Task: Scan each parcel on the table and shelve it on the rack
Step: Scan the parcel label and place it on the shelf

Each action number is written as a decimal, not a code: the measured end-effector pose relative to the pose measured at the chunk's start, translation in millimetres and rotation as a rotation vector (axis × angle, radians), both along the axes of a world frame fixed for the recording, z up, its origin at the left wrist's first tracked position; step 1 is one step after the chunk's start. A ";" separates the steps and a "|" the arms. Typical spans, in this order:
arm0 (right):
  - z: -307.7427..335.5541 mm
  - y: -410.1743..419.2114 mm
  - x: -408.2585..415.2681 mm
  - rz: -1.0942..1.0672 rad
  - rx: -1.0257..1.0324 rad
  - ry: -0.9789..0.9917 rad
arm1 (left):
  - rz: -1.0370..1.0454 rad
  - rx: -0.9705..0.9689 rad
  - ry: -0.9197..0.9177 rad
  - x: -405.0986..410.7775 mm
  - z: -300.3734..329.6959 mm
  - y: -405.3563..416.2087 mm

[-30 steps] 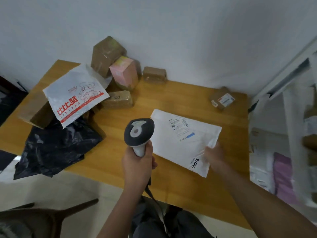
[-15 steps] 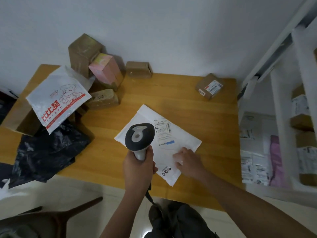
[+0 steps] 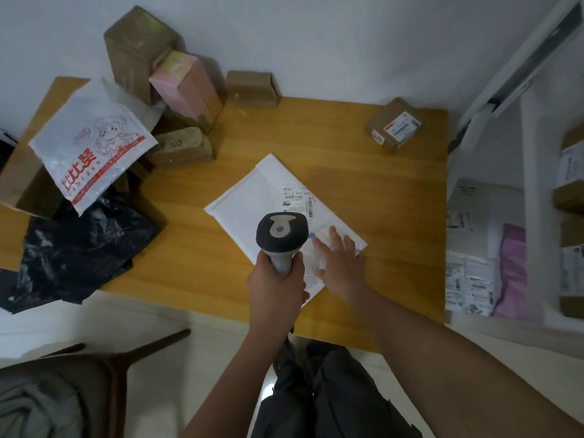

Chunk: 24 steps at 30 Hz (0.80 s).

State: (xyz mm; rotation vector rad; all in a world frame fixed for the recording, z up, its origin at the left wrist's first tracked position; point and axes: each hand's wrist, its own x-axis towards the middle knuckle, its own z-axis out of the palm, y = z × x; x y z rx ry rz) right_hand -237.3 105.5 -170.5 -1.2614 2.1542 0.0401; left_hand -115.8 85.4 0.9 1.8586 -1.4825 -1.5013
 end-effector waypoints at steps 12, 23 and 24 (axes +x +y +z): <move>-1.6 -1.2 2.0 -0.001 -0.007 0.027 | -0.084 -0.060 -0.098 -0.7 10.0 2.2; 1.2 -1.0 0.8 0.010 0.000 0.029 | -0.106 -0.048 -0.157 3.9 13.6 0.0; 1.0 -0.9 0.8 0.010 0.001 0.027 | -0.106 -0.055 -0.158 4.2 14.3 -0.3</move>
